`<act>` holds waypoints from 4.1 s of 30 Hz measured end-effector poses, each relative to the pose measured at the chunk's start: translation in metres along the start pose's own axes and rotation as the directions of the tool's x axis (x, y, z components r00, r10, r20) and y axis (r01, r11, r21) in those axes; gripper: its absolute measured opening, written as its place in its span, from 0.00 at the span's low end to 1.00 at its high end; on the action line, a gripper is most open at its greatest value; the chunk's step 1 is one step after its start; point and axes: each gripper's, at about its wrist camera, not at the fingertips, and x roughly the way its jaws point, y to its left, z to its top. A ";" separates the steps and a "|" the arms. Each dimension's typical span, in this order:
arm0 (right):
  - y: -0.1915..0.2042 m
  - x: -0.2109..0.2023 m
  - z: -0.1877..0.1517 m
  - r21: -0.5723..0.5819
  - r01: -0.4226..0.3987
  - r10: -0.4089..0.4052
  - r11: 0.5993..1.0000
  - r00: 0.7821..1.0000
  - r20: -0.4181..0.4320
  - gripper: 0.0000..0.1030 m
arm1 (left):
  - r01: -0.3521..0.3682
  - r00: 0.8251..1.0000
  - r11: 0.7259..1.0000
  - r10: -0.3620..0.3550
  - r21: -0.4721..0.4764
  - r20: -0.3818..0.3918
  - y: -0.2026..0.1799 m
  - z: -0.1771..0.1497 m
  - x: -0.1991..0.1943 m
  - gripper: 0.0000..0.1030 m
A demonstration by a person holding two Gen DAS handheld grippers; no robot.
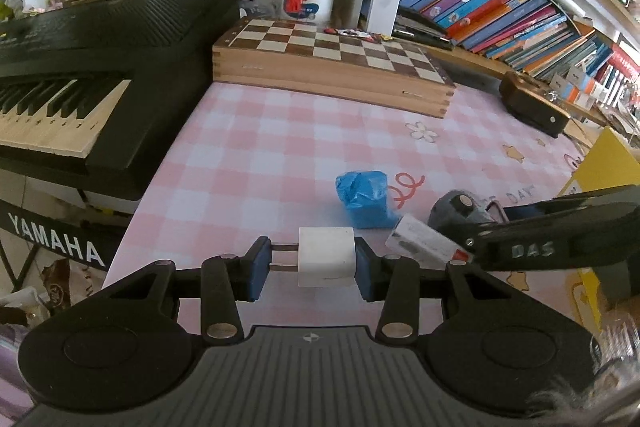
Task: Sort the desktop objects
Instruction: 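Grasp the white plug charger with the left gripper while the right gripper grasps the toy truck, then lift the charger and toy truck and carry them toward the yellow box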
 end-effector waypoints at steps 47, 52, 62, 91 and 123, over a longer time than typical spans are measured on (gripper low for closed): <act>0.057 -0.210 -0.119 0.073 -0.010 -0.008 0.997 0.968 0.249 0.43 | 0.269 0.955 0.963 -0.262 -0.030 0.138 -0.007 -0.068 -0.211 0.39; 0.074 -0.225 -0.145 0.082 -0.002 -0.019 0.997 0.968 0.249 0.43 | 0.291 0.950 0.957 -0.287 -0.010 0.122 -0.006 -0.086 -0.231 0.39; 0.094 -0.251 -0.195 0.141 0.003 -0.035 0.990 0.974 0.226 0.43 | 0.335 0.939 0.942 -0.336 0.037 0.072 -0.010 -0.122 -0.262 0.39; 0.068 -0.288 -0.274 0.370 0.165 -0.237 0.914 0.958 0.160 0.43 | 0.553 0.833 0.800 -0.538 0.233 -0.131 -0.089 -0.152 -0.256 0.39; -0.061 -0.300 -0.271 0.391 0.192 -0.252 0.900 0.962 0.107 0.43 | 0.602 0.798 0.765 -0.570 0.231 -0.195 -0.220 -0.131 -0.200 0.39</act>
